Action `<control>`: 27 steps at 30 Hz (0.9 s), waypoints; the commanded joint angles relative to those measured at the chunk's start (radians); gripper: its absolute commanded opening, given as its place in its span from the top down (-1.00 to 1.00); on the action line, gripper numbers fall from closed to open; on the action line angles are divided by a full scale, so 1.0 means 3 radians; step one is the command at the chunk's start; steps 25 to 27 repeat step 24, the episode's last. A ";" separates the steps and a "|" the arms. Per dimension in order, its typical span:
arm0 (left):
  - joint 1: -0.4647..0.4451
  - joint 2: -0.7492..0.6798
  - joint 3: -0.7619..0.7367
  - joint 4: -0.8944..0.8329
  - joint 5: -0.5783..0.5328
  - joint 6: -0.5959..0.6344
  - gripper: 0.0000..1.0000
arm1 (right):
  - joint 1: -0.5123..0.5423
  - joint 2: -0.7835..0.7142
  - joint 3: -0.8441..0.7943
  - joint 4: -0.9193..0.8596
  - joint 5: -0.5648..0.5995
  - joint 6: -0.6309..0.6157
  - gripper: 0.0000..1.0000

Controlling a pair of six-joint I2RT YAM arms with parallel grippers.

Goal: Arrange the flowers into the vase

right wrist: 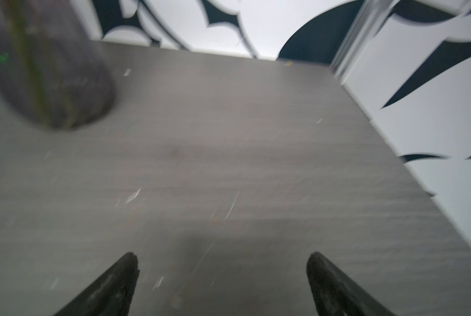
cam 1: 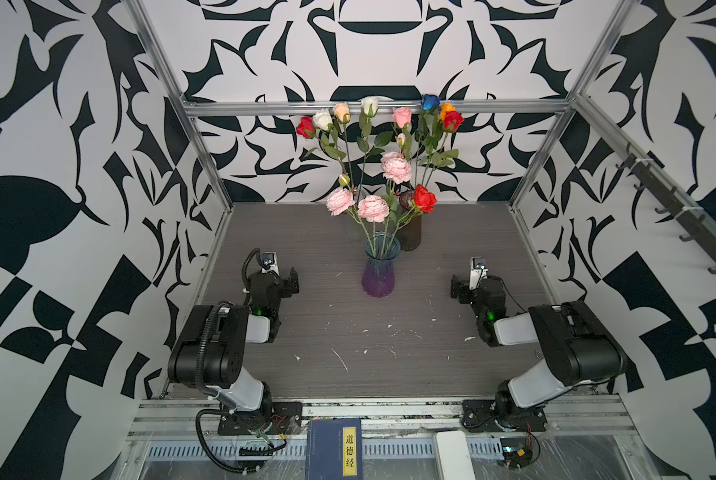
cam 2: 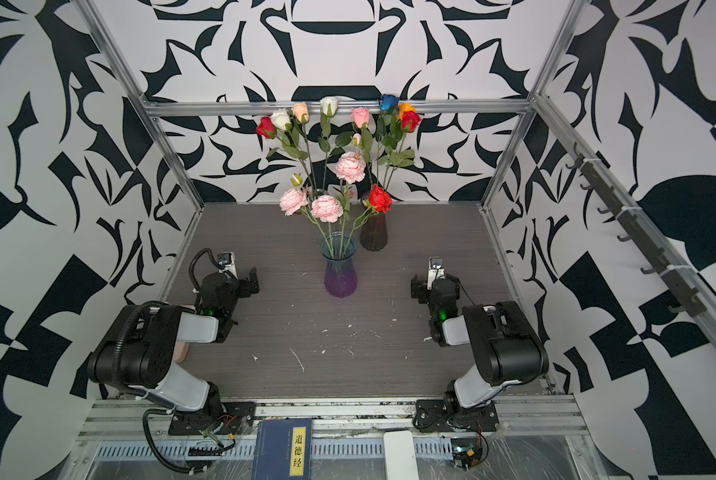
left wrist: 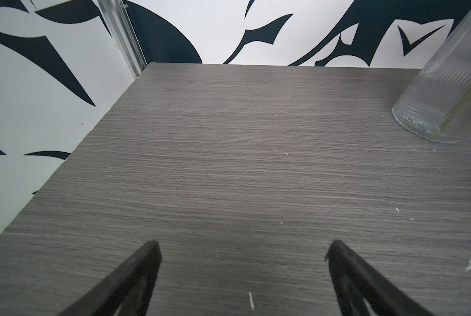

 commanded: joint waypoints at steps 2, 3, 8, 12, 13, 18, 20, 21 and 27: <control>-0.0012 -0.0041 -0.0024 0.0034 -0.0024 -0.0002 -0.99 | -0.0041 -0.0051 0.0058 -0.0116 0.0095 0.0118 -1.00; -0.0012 -0.0043 -0.0024 0.0035 -0.0022 -0.0002 -0.99 | -0.0041 -0.0058 0.0049 -0.0107 0.0097 0.0119 -1.00; -0.0022 -0.0044 -0.0009 0.0017 0.0018 0.0018 -0.99 | -0.0036 -0.0066 0.0036 -0.0091 0.0088 0.0126 -1.00; -0.0022 -0.0042 -0.0010 0.0013 0.0010 0.0018 -0.99 | -0.0036 -0.0061 0.0037 -0.0086 0.0087 0.0131 -1.00; -0.0022 -0.0039 -0.0010 0.0013 0.0018 0.0018 -0.99 | -0.0036 -0.0061 0.0036 -0.0086 0.0085 0.0131 -1.00; -0.0027 -0.0032 0.0007 -0.0005 0.0012 0.0018 -0.99 | -0.0035 -0.0061 0.0037 -0.0091 0.0087 0.0132 -1.00; -0.0027 -0.0029 0.0010 -0.0012 0.0020 0.0018 -0.98 | -0.0035 -0.0058 0.0039 -0.0091 0.0084 0.0132 -1.00; -0.0027 -0.0032 0.0009 -0.0008 0.0019 0.0018 -0.99 | -0.0034 -0.0057 0.0039 -0.0091 0.0087 0.0132 -1.00; -0.0025 -0.0051 -0.0037 0.0058 0.0199 0.0063 -0.99 | -0.0034 -0.0059 0.0036 -0.0091 0.0087 0.0131 -1.00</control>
